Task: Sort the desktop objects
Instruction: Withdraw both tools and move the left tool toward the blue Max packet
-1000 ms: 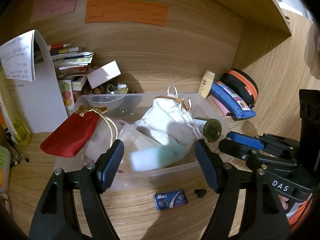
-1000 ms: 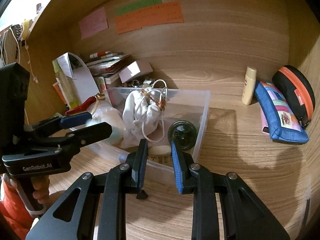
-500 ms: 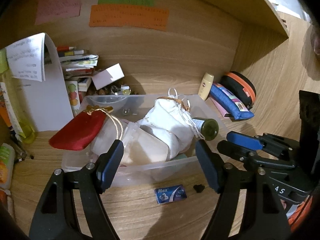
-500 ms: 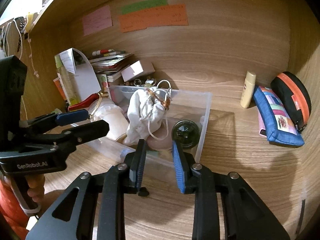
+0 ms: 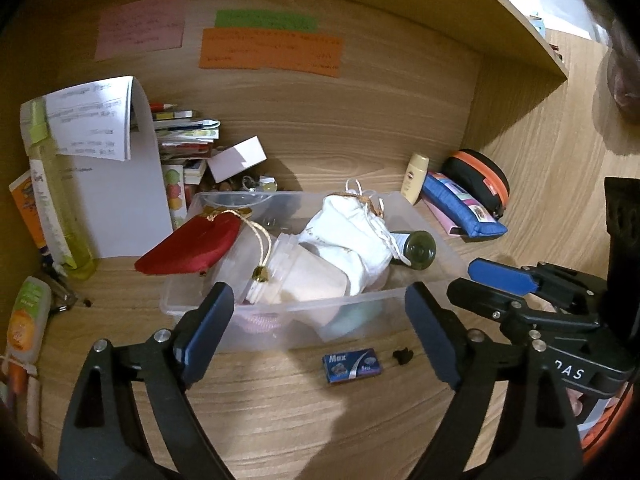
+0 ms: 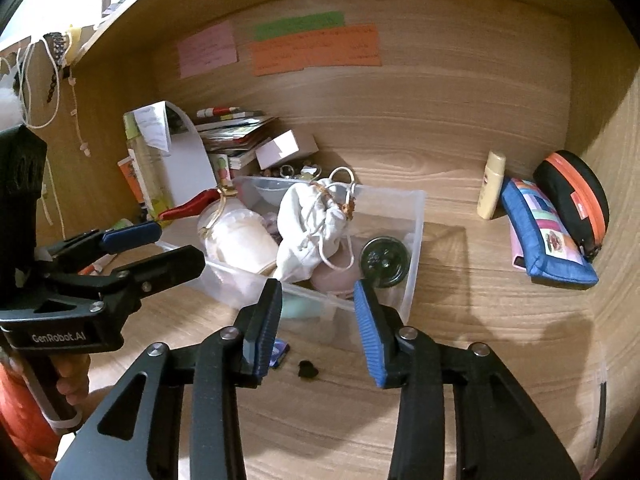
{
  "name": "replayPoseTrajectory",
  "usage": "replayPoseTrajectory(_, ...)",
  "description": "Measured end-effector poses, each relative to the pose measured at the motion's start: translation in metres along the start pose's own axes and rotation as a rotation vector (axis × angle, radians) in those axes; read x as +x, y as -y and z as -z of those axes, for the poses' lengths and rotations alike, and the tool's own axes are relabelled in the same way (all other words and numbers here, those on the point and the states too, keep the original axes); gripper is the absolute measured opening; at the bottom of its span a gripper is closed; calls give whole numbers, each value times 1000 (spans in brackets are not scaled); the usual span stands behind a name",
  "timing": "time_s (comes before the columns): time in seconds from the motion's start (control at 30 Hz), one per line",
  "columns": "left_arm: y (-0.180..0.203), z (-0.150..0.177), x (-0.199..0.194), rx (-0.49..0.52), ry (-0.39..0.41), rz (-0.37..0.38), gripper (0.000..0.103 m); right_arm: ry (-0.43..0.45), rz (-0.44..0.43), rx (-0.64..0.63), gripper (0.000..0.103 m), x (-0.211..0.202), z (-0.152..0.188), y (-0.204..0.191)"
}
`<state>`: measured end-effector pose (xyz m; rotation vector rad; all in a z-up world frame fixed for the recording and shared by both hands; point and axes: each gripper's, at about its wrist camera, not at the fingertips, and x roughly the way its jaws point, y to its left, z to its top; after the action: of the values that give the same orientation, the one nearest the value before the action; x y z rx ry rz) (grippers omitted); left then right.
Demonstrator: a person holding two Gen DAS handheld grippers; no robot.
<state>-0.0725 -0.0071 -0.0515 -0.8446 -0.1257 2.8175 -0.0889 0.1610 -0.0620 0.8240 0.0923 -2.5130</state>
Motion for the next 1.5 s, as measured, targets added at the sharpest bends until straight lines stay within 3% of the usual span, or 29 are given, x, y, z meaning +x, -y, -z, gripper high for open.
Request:
replayPoseTrajectory(0.27, -1, 19, -5, 9, -35, -4, 91, -16, 3, -5, 45, -8, 15, -7)
replayPoseTrajectory(0.93, -8, 52, 26, -14, -179, 17, 91, -227, -2, -71, 45, 47, 46, -15)
replayPoseTrajectory(1.0, -8, 53, 27, -10, -184, 17, 91, -236, 3, -80, 44, 51, 47, -14)
replayPoseTrajectory(1.13, -7, 53, 30, -9, -194, 13, 91, -261, -6, -110, 29, 58, 47, -17)
replayPoseTrajectory(1.23, -4, 54, 34, -3, -208, 10, 91, -272, -7, -134, 25, 62, 48, -21)
replayPoseTrajectory(1.33, -2, 54, 36, 1, -214, 8, 91, -294, -15, -153, 15, 67, 50, -23)
replayPoseTrajectory(1.5, 3, 54, 43, 11, -235, 10, 91, -295, -32, -162, 14, 67, 49, -22)
